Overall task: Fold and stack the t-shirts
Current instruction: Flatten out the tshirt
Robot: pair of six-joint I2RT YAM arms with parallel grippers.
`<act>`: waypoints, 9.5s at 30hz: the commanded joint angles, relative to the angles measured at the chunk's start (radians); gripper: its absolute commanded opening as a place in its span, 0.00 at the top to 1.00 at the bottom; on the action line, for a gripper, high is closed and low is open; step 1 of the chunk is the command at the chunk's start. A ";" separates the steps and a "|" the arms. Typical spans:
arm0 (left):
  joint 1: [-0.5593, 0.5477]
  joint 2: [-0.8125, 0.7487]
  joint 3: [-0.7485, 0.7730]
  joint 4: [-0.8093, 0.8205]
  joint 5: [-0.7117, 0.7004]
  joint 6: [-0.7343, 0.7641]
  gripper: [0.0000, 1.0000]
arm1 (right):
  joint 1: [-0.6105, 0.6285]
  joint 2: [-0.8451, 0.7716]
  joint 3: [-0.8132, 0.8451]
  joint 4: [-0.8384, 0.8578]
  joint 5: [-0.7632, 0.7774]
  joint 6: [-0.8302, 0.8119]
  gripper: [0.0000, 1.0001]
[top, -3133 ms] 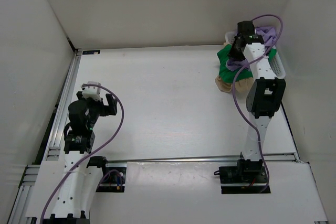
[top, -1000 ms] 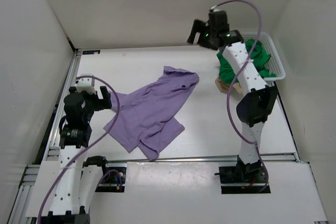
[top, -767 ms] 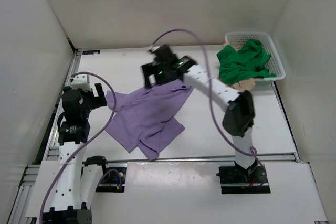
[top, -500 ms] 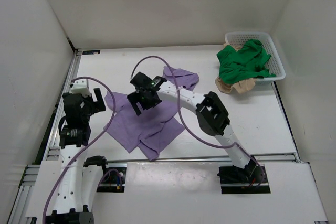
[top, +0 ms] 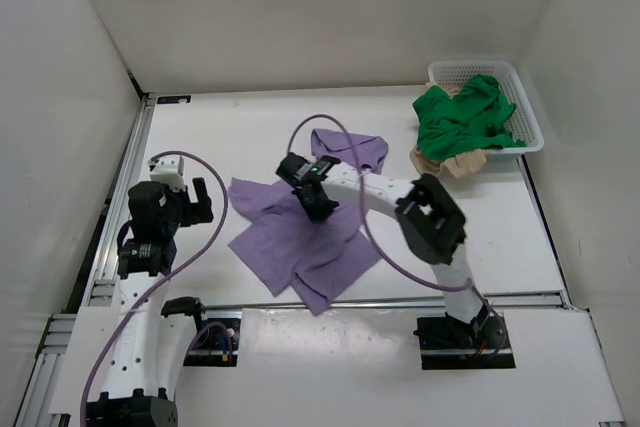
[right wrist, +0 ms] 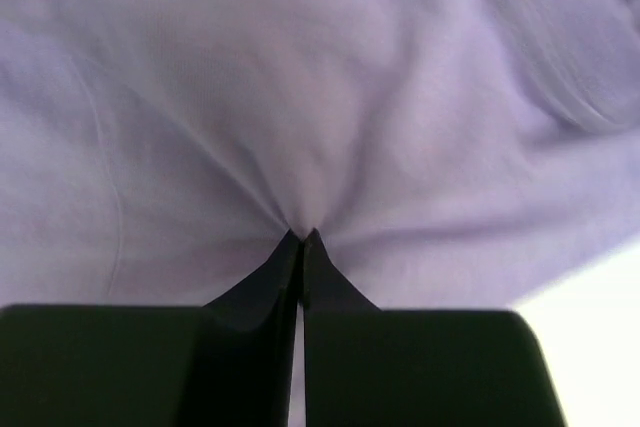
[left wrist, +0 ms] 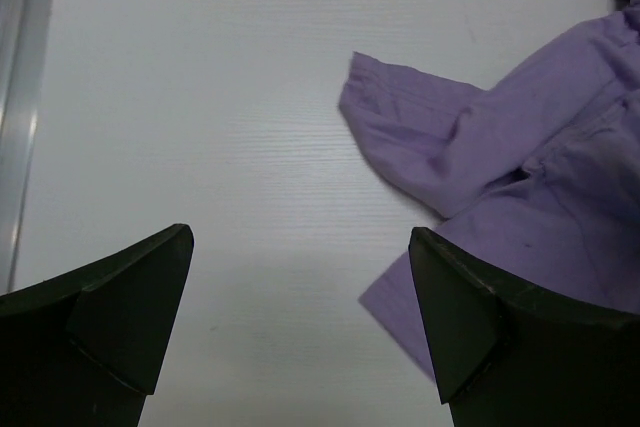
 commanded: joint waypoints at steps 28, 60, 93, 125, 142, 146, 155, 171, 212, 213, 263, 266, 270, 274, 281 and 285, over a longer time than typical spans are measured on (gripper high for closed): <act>-0.460 1.094 0.502 -0.019 0.175 -0.001 0.27 | 0.031 -0.732 -0.639 0.330 -0.128 -0.029 0.07; -0.092 0.811 0.840 -0.324 0.242 -0.001 0.60 | 0.082 -0.427 -0.412 0.235 -0.180 -0.097 0.05; -0.006 0.565 0.643 -0.302 0.184 -0.001 0.31 | -0.010 -0.410 0.228 0.191 -0.208 -0.041 1.00; -0.761 0.844 0.102 -0.135 -0.086 -0.001 0.43 | -0.503 -1.054 -0.719 0.200 -0.116 0.230 1.00; -0.297 0.531 0.508 -0.132 -0.261 -0.001 0.87 | -0.297 -1.010 -0.661 0.191 -0.094 0.204 1.00; -0.483 0.577 0.498 -0.282 -0.206 -0.001 0.80 | -0.244 -0.990 -0.661 0.191 -0.047 0.223 1.00; -0.796 0.824 0.560 -0.534 0.051 -0.001 0.37 | -0.300 -1.039 -0.722 0.155 -0.027 0.275 1.00; -0.425 0.780 0.318 -0.421 0.103 -0.001 0.89 | -0.310 -1.039 -0.751 0.165 -0.036 0.275 1.00; -0.150 1.070 0.652 -0.449 0.257 -0.001 0.90 | -0.432 -1.036 -0.644 0.137 0.024 0.192 1.00; -0.070 1.070 0.721 -0.488 0.236 -0.001 0.90 | -0.460 -1.022 -0.563 0.137 0.024 0.166 1.00; 0.142 1.096 0.427 -0.500 0.344 -0.001 0.37 | -0.409 -1.183 -0.986 0.246 -0.125 0.351 1.00; 0.121 1.132 0.383 -0.462 0.224 -0.001 0.48 | -0.409 -1.192 -0.995 0.246 -0.125 0.361 1.00; 0.143 1.153 0.359 -0.437 0.195 -0.001 0.80 | -0.409 -1.201 -1.015 0.237 -0.125 0.361 1.00; 0.184 1.128 0.359 -0.459 0.261 -0.001 0.90 | -0.409 -1.201 -1.024 0.180 -0.100 0.379 1.00; 0.214 0.995 0.341 -0.480 0.273 -0.001 0.40 | -0.409 -1.191 -1.128 0.135 -0.123 0.425 1.00; 0.214 0.981 0.330 -0.470 0.221 -0.001 0.41 | -0.409 -1.200 -1.139 0.145 -0.134 0.434 1.00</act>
